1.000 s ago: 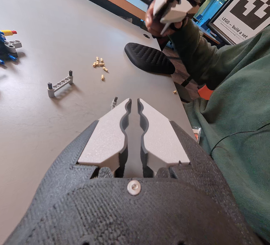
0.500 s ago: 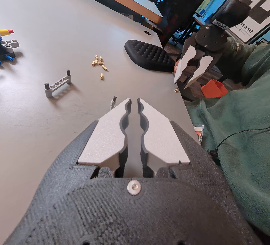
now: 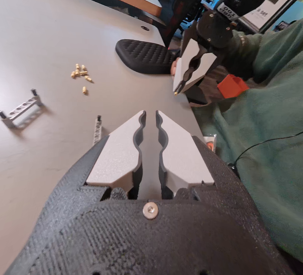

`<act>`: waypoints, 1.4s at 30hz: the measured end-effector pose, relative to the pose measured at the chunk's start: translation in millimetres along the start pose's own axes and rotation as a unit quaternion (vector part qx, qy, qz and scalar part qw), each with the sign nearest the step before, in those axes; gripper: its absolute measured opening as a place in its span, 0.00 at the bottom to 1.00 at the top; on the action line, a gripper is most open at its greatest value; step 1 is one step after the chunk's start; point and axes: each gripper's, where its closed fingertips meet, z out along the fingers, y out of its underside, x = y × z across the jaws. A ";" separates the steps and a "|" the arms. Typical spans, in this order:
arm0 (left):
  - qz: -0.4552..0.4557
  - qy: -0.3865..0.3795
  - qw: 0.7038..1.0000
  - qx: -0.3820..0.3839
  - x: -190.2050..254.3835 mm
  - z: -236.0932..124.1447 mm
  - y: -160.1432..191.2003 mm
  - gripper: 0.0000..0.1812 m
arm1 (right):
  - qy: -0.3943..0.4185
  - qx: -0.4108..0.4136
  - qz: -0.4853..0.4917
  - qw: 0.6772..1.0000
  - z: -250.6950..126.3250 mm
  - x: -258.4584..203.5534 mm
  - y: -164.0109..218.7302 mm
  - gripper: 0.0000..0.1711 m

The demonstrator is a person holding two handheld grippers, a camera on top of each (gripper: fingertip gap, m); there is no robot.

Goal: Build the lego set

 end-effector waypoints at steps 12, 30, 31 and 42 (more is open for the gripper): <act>-0.102 0.073 0.990 0.057 20.3 4.9 -16.9 0.07 | 0.049 0.134 -0.179 0.973 38.8 30.1 -114.4 0.02; -0.143 0.094 0.981 0.088 14.3 -2.4 -23.9 0.02 | 0.061 0.170 -0.204 0.962 38.9 40.5 -130.2 0.01; -0.143 0.094 0.981 0.089 14.1 -2.8 -24.1 0.02 | 0.061 0.173 -0.202 0.962 38.6 40.7 -130.9 0.01; -0.141 0.175 0.964 0.141 35.1 -16.5 -43.9 0.01 | 0.002 0.299 -0.152 0.942 15.9 29.0 -156.5 0.05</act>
